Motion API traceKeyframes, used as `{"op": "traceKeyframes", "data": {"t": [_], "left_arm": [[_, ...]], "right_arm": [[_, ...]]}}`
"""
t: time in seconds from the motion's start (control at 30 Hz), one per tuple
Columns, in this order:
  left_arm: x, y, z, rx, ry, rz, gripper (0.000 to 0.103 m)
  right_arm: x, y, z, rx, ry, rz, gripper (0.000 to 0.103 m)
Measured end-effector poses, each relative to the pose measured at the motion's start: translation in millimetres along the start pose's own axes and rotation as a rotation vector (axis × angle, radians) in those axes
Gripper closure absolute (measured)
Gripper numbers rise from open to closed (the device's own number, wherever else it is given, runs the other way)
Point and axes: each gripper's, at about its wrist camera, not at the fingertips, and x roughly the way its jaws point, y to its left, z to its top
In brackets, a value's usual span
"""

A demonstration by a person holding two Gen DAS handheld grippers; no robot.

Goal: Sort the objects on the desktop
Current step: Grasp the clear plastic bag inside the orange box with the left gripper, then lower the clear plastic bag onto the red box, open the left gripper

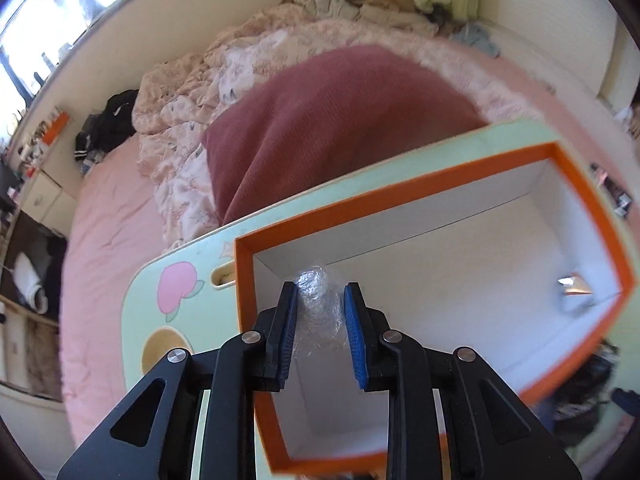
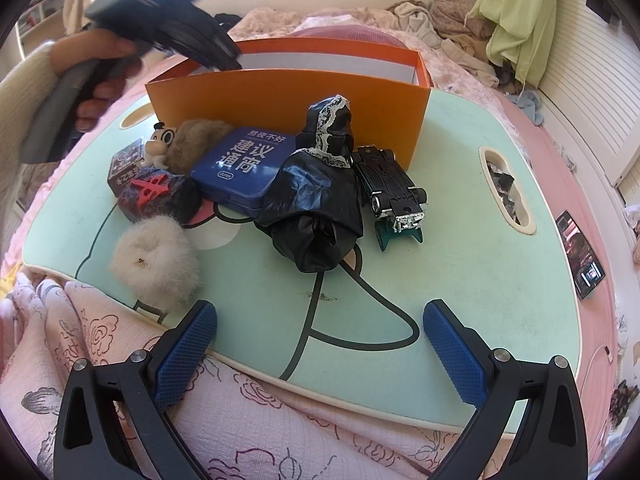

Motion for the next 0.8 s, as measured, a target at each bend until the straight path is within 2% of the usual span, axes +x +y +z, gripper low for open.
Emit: {"op": "traceKeyframes", "data": {"t": [0.1,0.23,0.33,0.43,0.53,0.63,0.7,0.73,0.8], "left_arm": [[-41,5,-12,-0.048,-0.08,-0.16,0.078],[-82,11,-40,-0.086,-0.157,-0.323,0.078],[-92,12,-65,-0.117,-0.176,-0.402,0.078],[-88,9,-87,-0.145,-0.161,-0.474,0.077],[-74,8,-97,-0.155,-0.152,-0.476,0.074],[-77,17,-101,-0.197,-0.182,-0.451,0.058],[-86,25,-108,-0.221,-0.223,-0.457,0.027],[-93,30,-114,-0.239,-0.253,-0.45,0.022],[-101,38,-126,-0.253,-0.298,-0.427,0.021]], "right_arm": [[0,0,0,0.0,0.0,0.0,0.0],[0,0,-1,0.0,0.0,0.0,0.0],[0,-1,-1,0.0,0.0,0.0,0.0],[0,-1,-1,0.0,0.0,0.001,0.0],[0,-1,-1,0.0,0.0,0.001,0.0],[0,-1,-1,0.0,0.0,0.001,0.0],[0,-1,-1,0.0,-0.001,0.001,0.0],[0,-1,-1,0.0,-0.001,0.001,0.0],[0,-1,-1,0.0,-0.001,0.001,0.0]]}}
